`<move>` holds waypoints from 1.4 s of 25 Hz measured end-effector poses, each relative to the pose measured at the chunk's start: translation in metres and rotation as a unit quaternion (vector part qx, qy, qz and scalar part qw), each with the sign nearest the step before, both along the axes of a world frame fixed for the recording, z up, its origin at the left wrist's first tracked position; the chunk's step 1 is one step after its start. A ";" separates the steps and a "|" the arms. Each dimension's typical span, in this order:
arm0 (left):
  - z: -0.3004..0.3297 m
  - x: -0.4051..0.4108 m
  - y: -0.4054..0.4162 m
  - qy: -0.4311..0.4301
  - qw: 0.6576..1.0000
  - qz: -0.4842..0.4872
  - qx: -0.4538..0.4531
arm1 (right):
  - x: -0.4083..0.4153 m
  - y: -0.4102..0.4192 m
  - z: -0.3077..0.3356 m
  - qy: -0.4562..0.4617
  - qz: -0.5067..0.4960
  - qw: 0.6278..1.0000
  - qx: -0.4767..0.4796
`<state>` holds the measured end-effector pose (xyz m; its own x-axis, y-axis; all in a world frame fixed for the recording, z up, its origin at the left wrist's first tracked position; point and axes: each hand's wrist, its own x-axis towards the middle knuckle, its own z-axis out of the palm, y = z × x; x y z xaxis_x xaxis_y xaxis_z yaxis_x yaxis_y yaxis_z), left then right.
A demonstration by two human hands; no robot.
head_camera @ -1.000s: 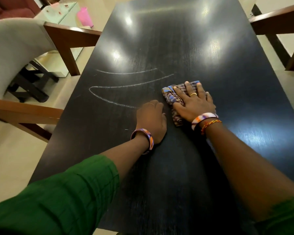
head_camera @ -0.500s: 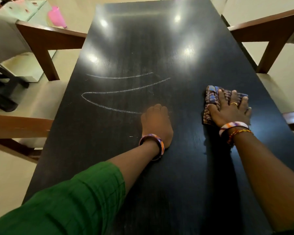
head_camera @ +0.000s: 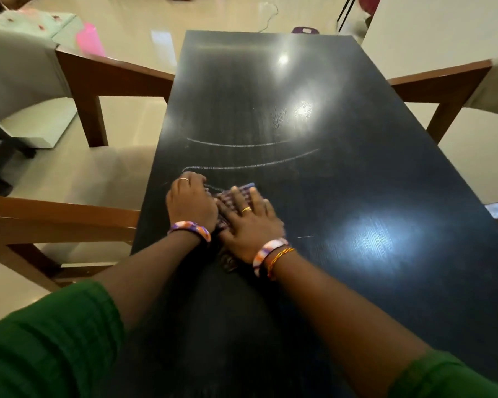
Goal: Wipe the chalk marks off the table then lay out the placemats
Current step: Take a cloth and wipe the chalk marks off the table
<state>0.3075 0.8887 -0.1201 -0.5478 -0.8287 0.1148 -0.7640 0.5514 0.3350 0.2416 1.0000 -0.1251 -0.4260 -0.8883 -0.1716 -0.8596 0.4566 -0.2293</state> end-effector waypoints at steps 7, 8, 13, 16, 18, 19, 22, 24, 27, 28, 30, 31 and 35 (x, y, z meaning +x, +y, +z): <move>-0.005 0.054 -0.044 -0.055 0.992 0.092 0.073 | -0.067 0.041 0.000 0.009 -0.173 0.984 0.050; -0.008 0.063 -0.047 -0.067 0.990 0.099 0.080 | -0.080 0.050 0.003 0.016 -0.229 0.971 0.062; -0.014 0.072 -0.048 -0.091 0.991 0.076 0.066 | -0.043 0.010 0.005 0.030 -0.211 0.975 0.065; -0.013 0.074 -0.048 -0.092 0.991 0.074 0.066 | 0.021 -0.030 0.004 0.023 -0.028 0.999 0.033; -0.011 0.076 -0.049 -0.090 0.991 0.069 0.066 | 0.039 -0.038 0.003 0.034 0.042 0.998 0.033; -0.010 0.077 -0.049 -0.089 0.992 0.067 0.067 | 0.032 -0.036 0.002 0.044 0.044 0.998 0.028; -0.009 0.078 -0.050 -0.076 0.992 0.065 0.072 | -0.019 -0.014 -0.005 0.066 -0.097 0.993 0.014; -0.011 0.079 -0.051 -0.054 0.993 0.070 0.080 | -0.052 0.001 -0.001 0.048 -0.232 0.971 0.028; -0.012 0.079 -0.055 -0.023 0.992 0.085 0.090 | -0.054 -0.008 0.006 0.022 -0.298 0.954 0.032; -0.011 0.079 -0.055 -0.018 0.992 0.087 0.092 | -0.042 -0.018 0.007 0.026 -0.269 0.963 0.022; -0.011 0.078 -0.055 -0.011 0.991 0.092 0.094 | -0.006 -0.045 0.003 0.035 -0.149 0.988 0.001; -0.011 0.077 -0.056 -0.012 0.991 0.095 0.095 | 0.011 -0.059 0.001 0.033 -0.082 0.996 -0.003; -0.012 0.075 -0.056 -0.024 0.992 0.096 0.084 | 0.008 -0.124 -0.001 0.038 0.029 0.999 0.001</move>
<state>0.3829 0.8322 -0.1325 -0.3797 -0.9234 -0.0561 -0.8668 0.3339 0.3704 0.2500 0.8761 -0.1263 -0.3849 -0.9120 -0.1416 -0.8999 0.4049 -0.1618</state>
